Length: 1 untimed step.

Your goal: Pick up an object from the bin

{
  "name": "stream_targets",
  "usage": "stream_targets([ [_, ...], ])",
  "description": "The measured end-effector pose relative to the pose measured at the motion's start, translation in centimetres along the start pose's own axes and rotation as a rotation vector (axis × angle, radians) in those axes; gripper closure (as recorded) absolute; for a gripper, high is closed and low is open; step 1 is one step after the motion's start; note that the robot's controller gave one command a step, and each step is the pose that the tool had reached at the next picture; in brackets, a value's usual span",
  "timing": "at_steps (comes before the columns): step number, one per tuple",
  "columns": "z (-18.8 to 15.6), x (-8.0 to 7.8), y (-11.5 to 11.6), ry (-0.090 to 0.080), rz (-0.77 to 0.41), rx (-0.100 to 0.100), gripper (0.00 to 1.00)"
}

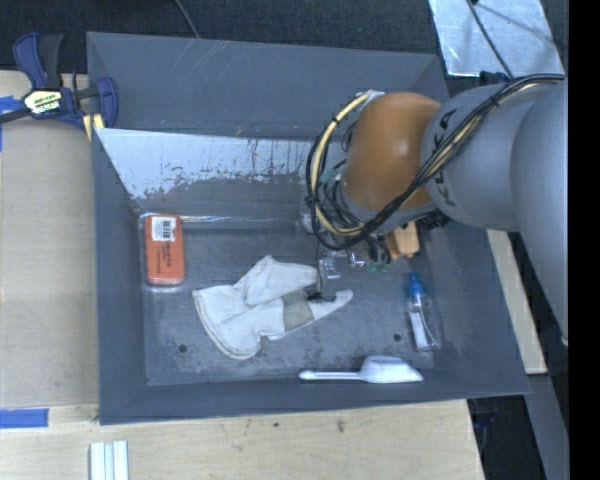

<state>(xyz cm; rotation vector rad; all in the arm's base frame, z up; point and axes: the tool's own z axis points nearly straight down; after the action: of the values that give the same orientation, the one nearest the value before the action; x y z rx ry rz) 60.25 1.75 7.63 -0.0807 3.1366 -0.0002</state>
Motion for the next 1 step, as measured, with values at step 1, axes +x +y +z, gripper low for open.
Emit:
stream_targets([
  [1, 0.40, 0.44, 5.74, 0.004, 0.109, -0.001, 1.00],
])
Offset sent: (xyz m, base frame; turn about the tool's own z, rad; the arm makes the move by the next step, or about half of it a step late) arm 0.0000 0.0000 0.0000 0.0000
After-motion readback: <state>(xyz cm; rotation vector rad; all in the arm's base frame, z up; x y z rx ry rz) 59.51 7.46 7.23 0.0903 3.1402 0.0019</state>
